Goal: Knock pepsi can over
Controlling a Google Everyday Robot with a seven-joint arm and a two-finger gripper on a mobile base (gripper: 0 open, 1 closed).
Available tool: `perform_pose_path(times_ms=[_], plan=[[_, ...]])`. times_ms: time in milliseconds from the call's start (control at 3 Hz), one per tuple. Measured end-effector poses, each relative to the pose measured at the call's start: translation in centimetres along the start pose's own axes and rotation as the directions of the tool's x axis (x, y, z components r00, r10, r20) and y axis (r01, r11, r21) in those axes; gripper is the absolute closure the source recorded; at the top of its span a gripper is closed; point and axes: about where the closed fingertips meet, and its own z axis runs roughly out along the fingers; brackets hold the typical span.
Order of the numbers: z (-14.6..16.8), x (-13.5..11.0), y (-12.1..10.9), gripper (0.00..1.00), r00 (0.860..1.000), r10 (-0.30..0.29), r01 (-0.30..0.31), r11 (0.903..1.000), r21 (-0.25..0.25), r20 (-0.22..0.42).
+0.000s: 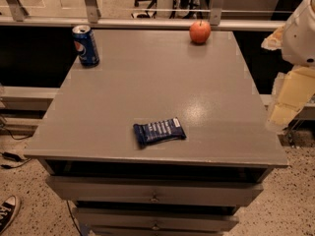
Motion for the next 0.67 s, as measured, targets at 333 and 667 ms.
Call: perform_pose_path(times_ms=[333, 667], plan=[[0.2, -0.1, -0.1, 0.0, 1.0, 0.0, 0.0, 1.0, 0.001, 0.004], [2.2, -0.7, -1.0, 0.0, 0.998, 0.0, 0.0, 1.0, 0.002, 0.057]])
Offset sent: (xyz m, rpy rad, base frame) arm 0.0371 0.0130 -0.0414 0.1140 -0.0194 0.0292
